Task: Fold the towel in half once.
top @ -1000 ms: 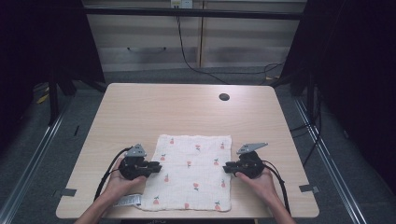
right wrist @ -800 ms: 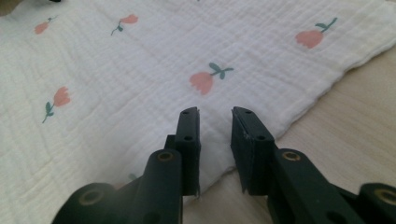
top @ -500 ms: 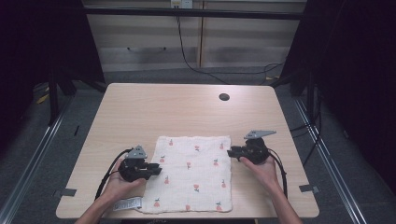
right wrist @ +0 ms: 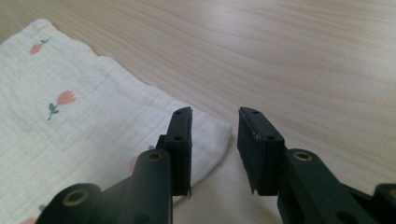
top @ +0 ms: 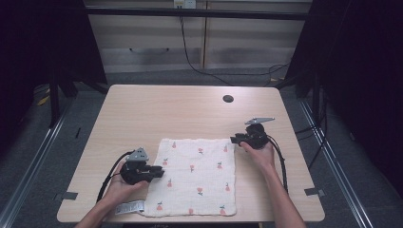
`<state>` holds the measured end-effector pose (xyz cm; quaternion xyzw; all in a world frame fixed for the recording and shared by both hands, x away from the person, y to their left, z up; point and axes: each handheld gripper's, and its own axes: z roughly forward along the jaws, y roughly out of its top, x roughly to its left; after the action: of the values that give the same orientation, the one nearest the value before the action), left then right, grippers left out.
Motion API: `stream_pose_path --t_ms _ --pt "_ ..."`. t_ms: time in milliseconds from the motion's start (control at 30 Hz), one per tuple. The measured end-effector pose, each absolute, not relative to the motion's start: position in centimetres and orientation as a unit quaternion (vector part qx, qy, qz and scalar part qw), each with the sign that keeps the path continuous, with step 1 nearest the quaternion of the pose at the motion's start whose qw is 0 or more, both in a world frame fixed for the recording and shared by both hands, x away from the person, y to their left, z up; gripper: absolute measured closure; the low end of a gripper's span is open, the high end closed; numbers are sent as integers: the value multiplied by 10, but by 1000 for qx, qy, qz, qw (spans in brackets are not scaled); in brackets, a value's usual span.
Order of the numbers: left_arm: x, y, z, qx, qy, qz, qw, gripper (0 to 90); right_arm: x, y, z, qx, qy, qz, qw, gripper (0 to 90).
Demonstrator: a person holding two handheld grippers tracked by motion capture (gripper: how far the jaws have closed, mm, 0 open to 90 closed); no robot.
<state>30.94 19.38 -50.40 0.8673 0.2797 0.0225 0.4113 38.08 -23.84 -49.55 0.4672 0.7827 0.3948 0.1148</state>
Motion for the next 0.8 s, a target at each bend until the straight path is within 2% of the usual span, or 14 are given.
stream_pose_path --t_ms 200,433,533,633,800 --pt "310 192 -504 868 281 25 409 755 386 -232 -500 464 792 378 121 640" --pt "312 191 -504 868 280 22 410 755 388 -230 -506 470 792 370 123 689" --pt "311 191 -504 868 280 24 410 754 387 -228 -506 469 792 369 125 765" --pt "312 190 -503 868 282 24 408 758 385 -226 -506 466 794 370 124 879" --pt "311 190 -503 869 281 24 407 757 380 -229 -499 463 780 403 120 891"
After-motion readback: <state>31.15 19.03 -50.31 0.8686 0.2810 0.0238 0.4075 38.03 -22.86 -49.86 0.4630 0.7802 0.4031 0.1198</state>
